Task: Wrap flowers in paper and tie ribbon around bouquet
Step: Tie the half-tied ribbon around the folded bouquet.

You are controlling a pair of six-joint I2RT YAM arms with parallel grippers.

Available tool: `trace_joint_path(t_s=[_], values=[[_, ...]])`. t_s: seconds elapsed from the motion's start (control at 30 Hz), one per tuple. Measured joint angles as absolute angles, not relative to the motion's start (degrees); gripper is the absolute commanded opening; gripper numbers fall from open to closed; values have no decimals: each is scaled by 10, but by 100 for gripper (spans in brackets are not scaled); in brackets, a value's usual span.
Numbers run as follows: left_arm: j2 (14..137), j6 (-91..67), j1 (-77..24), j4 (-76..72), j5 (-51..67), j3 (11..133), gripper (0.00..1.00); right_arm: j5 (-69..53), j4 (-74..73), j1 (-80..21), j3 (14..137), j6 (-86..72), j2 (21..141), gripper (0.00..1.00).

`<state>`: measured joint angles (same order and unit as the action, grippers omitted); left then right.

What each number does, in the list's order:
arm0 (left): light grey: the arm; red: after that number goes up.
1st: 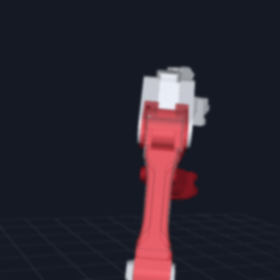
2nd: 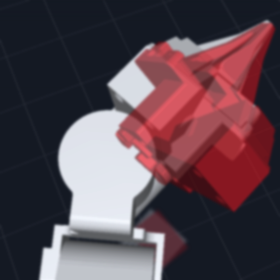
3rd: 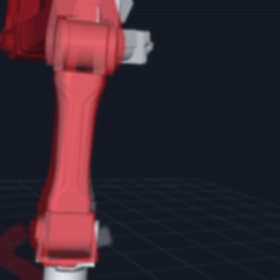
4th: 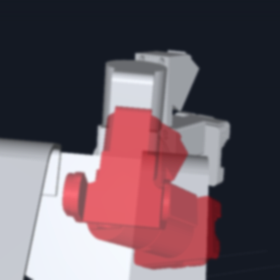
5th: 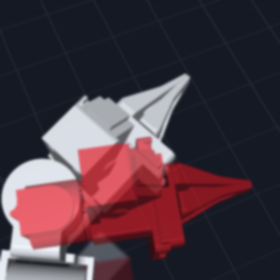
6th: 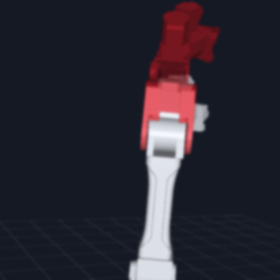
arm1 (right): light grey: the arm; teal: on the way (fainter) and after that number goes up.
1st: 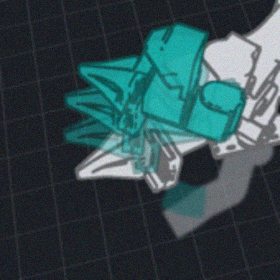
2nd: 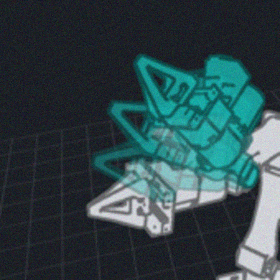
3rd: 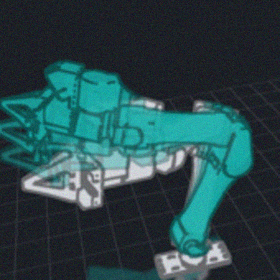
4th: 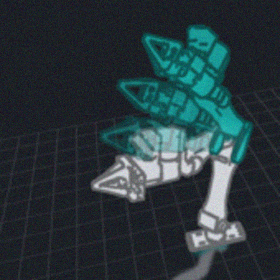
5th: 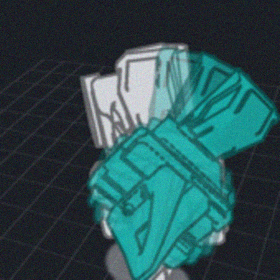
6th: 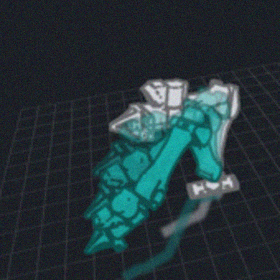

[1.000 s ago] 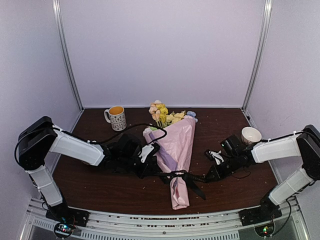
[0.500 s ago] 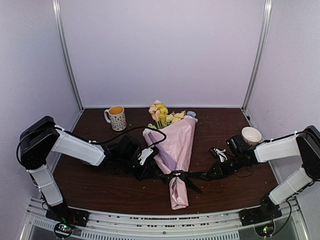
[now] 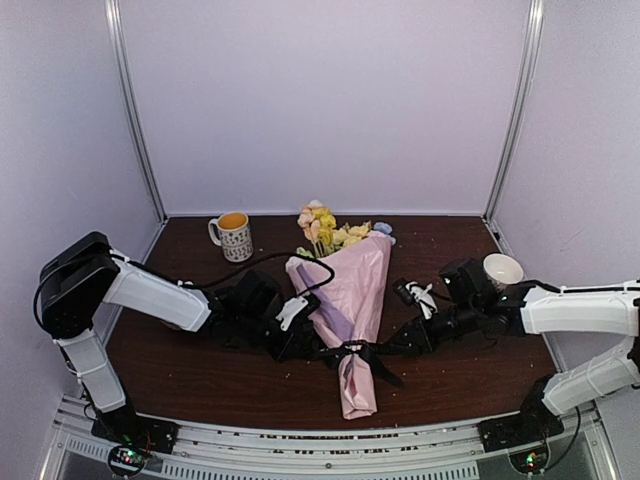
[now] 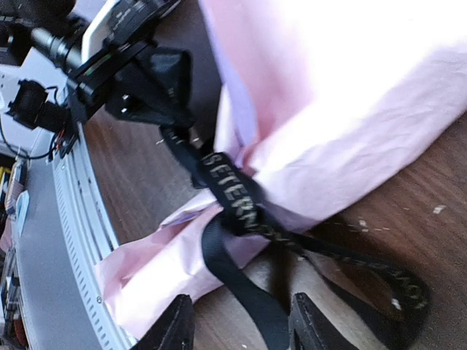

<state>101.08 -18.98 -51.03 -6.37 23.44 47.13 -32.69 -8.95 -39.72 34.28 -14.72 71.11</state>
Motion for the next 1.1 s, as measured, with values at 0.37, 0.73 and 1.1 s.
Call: trace_joint_path(t_s=[0.37, 0.73, 1.1], values=[[1015, -189, -510, -64, 239, 472, 0, -345, -53, -459, 395, -139, 850, 21], [1015, -186, -510, -62, 240, 473, 0, -392, -76, -464, 407, -126, 850, 0], [1015, -183, -510, -61, 238, 475, 0, -424, -140, -553, 492, -90, 806, 5]])
